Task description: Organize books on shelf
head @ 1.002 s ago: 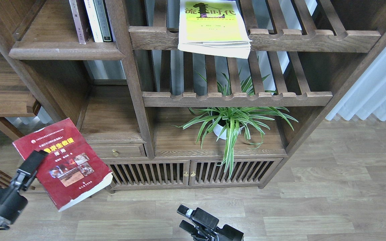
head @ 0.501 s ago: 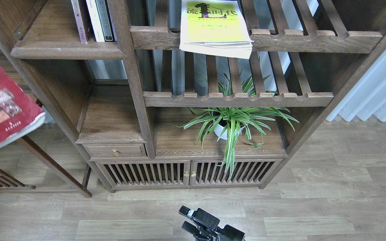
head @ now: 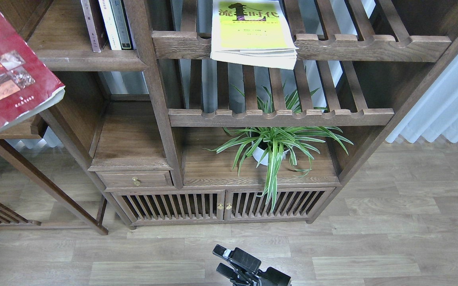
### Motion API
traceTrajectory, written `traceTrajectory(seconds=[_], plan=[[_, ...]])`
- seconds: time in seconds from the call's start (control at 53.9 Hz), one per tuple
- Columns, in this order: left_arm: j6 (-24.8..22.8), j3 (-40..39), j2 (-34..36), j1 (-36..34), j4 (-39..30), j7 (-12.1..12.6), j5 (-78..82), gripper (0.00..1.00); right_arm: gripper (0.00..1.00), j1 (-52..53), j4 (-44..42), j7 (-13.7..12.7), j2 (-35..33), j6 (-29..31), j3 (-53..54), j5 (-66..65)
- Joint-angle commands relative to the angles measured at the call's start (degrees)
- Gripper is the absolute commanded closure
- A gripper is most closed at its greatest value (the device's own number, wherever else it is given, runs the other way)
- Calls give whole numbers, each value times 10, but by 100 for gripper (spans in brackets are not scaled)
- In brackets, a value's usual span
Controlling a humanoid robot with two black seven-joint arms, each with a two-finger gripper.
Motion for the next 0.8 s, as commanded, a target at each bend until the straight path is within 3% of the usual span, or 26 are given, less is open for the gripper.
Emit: traceTrajectory(seconds=[0.0, 0.445, 0.78], plan=[[0, -4, 0, -34, 6, 0, 25, 96, 1, -2, 0, 0, 0, 0, 0, 0], [0, -22, 3, -106, 52, 12, 148, 95, 1, -2, -4, 0, 0, 0, -3, 0], [0, 28, 3, -245, 98, 32, 241, 95, 1, -3, -2, 0, 0, 0, -5, 0]])
